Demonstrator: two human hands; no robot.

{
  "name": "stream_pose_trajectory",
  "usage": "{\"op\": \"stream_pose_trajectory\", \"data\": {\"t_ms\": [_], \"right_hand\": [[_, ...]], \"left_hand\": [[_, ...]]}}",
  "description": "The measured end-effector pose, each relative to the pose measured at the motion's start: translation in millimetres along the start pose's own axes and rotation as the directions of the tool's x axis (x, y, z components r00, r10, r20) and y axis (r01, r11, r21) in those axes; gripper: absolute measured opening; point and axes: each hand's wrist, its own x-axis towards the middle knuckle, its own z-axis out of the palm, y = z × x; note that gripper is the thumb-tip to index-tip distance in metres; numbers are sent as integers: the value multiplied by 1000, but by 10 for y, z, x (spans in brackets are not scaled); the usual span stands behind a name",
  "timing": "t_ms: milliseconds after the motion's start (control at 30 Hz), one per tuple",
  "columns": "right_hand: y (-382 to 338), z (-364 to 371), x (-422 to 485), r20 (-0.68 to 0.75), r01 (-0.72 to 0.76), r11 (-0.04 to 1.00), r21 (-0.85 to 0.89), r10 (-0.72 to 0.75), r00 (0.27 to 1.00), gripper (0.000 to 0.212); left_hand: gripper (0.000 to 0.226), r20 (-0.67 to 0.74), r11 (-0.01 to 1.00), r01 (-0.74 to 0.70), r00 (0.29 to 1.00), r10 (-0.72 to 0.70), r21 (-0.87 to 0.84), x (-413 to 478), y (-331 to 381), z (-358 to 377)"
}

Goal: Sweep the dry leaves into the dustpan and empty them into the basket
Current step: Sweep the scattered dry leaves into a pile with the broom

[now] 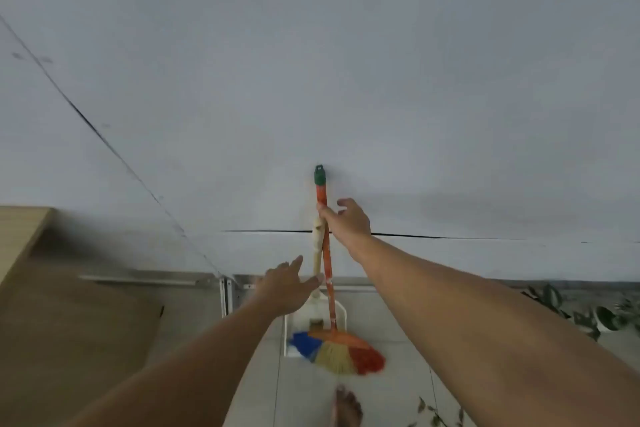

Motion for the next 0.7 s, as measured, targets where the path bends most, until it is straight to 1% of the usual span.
{"op": "stream_pose_trajectory", "data": {"t_ms": [100,167,233,300,367,500,633,700], "right_hand": [[-29,46,176,0,24,1000,19,-24,1000,55],[4,107,237,1,56,996,63,-57,998,43],[26,158,232,-11,97,991,88,-97,995,31],[49,168,231,-19,135,986,98,-134,991,25],[77,130,223,-34,172,983,66,-170,985,23],[154,-32,194,-71,191,981,46,-187,980,24],[288,-252,52,-152,182,978,102,-166,974,28],[352,-376,-80,-203,182,970,163,-147,968,33]], "left_hand": [[84,30,997,38,999,-36,-70,152,110,111],[79,49,991,50,998,-44,-127,190,208,153],[76,47,988,39,998,-32,-150,199,292,186],[76,51,988,38,998,-30,-150,234,335,213],[77,56,988,35,998,-27,-152,236,374,220],[81,68,987,23,998,-12,-158,237,419,203],[83,74,993,1,997,8,-116,247,455,223],[82,72,995,-23,997,30,-92,193,488,258]]}}
